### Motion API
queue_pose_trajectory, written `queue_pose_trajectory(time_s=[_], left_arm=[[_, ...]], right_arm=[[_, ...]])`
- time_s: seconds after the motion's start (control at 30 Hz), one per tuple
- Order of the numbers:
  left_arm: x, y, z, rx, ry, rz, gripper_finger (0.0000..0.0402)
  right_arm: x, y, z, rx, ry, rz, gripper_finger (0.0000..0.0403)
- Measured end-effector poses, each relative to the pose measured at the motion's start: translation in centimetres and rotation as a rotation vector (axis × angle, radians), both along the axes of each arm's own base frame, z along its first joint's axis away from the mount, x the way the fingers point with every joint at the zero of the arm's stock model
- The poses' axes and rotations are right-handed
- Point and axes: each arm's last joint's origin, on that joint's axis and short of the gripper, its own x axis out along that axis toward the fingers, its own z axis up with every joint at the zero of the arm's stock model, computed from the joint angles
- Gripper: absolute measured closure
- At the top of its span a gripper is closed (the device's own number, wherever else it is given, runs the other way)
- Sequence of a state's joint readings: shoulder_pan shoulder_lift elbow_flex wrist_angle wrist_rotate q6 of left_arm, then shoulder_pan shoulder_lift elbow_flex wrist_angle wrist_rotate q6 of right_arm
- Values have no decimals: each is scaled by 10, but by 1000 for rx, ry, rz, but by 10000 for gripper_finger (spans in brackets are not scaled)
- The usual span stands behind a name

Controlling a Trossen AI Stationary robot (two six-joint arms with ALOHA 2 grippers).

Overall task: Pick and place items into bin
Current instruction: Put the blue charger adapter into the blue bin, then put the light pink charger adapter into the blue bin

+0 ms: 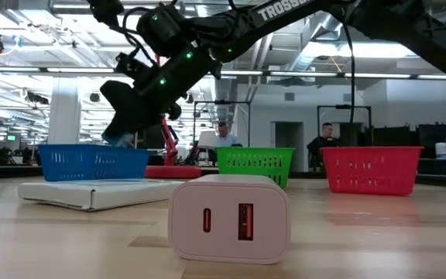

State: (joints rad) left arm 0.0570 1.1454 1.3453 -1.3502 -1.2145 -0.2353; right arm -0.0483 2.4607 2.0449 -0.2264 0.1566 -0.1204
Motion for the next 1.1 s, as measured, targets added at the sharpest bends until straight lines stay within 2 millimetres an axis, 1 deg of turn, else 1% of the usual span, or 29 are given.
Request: queue_pose_trajectory(time_s=[0.3,0.43,0.53,0.77,0.9,1.0,1.1], left_arm=[[1,-1,-3,-96,-24,-35,182],[1,-1,-3,-100,-33,-33,182],[1,-1,-3,-103,-53,-25,182],[1,-1,-3,-117,-59,-25,182],[1,-1,-3,-117,-59,-25,182],[1,-1,-3,-117,-59,-25,182],[1,-2,-4,-142,-64,-34,182]], right_arm=[[-2,-7,-3,-5,14,-5,246],[-1,-7,-3,45,3,48,252],[-1,-8,-3,61,4,39,249],[-2,-16,-3,66,4,26,206],[-3,-20,-5,106,17,19,184],[-4,-22,-5,112,17,17,173],[-3,-20,-3,102,5,46,171]])
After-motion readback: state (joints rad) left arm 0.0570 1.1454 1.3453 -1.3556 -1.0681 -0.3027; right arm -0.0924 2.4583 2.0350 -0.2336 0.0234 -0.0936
